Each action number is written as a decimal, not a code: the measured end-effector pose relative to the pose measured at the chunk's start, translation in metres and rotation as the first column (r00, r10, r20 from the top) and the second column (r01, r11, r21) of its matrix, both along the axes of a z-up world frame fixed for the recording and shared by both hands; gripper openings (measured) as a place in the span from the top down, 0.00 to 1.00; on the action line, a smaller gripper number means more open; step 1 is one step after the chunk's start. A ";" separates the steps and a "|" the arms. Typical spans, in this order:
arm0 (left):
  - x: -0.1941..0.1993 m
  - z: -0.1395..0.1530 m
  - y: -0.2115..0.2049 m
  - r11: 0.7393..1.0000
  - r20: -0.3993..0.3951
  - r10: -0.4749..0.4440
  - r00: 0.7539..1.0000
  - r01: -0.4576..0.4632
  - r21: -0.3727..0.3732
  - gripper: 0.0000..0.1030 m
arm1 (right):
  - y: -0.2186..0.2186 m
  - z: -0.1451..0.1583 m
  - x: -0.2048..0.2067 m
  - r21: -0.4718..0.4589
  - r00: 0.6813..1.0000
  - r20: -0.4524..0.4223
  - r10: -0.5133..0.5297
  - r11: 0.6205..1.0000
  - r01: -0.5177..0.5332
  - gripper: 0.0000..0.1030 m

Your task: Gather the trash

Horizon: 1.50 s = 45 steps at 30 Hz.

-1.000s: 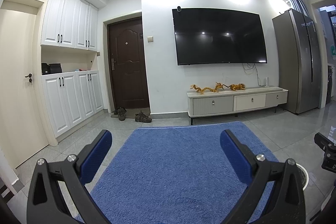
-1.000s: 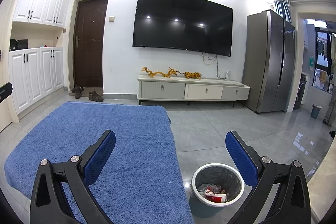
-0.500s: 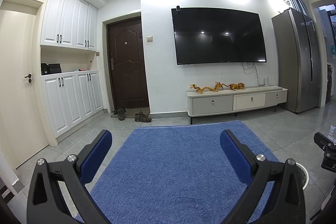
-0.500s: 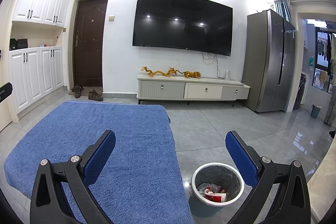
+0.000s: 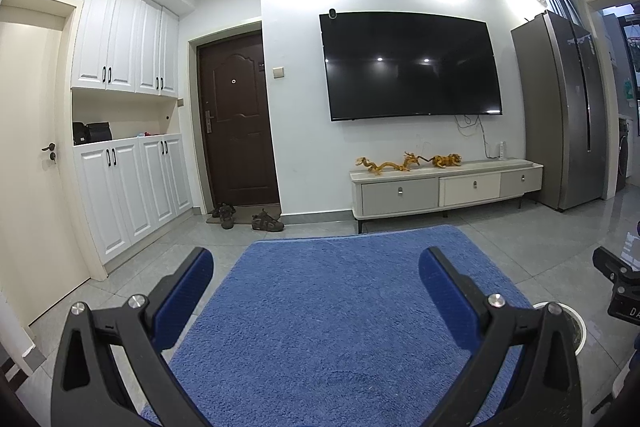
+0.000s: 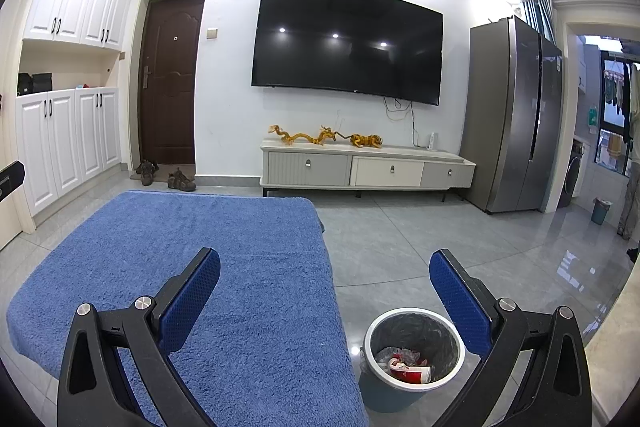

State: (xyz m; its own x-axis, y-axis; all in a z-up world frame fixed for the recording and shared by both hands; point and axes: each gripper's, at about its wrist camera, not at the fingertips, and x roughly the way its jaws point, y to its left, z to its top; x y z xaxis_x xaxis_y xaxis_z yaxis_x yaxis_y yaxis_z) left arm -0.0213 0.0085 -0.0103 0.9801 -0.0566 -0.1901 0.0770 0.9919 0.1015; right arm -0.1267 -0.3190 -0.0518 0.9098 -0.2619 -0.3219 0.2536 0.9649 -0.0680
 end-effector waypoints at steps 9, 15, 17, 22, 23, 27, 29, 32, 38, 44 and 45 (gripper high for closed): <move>0.004 -0.004 0.004 1.000 -0.022 -0.019 1.000 0.019 0.002 0.00 | -0.001 0.001 0.000 -0.001 1.000 0.000 0.001 1.000 -0.001 0.00; 0.006 -0.004 0.004 1.000 -0.027 -0.028 0.999 0.028 0.001 0.00 | -0.001 0.001 0.000 -0.001 1.000 0.000 0.000 1.000 0.000 0.00; 0.006 -0.003 0.004 1.000 -0.025 -0.029 0.999 0.029 0.003 0.00 | -0.001 0.001 0.000 0.000 1.000 0.000 0.000 1.000 0.000 0.00; 0.007 -0.004 0.003 0.999 -0.030 -0.034 0.999 0.034 0.005 0.00 | -0.001 0.001 0.000 -0.001 1.000 -0.001 0.000 1.000 0.000 0.00; 0.007 -0.004 0.003 0.999 -0.031 -0.035 0.999 0.035 0.005 0.00 | -0.001 0.001 0.000 0.000 1.000 -0.001 0.000 1.000 0.000 0.00; 0.009 -0.004 0.001 0.999 -0.036 -0.037 0.999 0.038 0.005 0.00 | -0.001 0.001 0.001 -0.001 1.000 -0.001 0.000 1.000 0.000 0.00; 0.009 -0.004 0.000 0.999 -0.037 -0.039 0.999 0.039 0.006 0.00 | -0.002 0.001 0.000 -0.001 1.000 -0.002 0.000 1.000 0.000 0.00; 0.010 -0.004 0.000 0.999 -0.039 -0.041 0.998 0.042 0.008 0.00 | -0.002 0.001 0.001 -0.001 1.000 -0.002 0.000 1.000 0.000 0.00; 0.010 -0.007 -0.002 0.999 -0.047 -0.048 0.998 0.049 0.013 0.00 | -0.004 -0.004 -0.003 0.000 1.000 -0.003 -0.003 1.000 0.003 0.00; 0.013 -0.007 -0.002 0.998 -0.061 -0.054 0.997 0.055 0.012 0.00 | -0.005 -0.008 -0.004 0.000 1.000 -0.005 -0.006 1.000 0.006 0.00; 0.014 -0.008 -0.002 0.998 -0.066 -0.055 0.996 0.056 0.011 0.00 | -0.005 -0.009 -0.004 0.000 1.000 -0.007 -0.007 1.000 0.007 0.00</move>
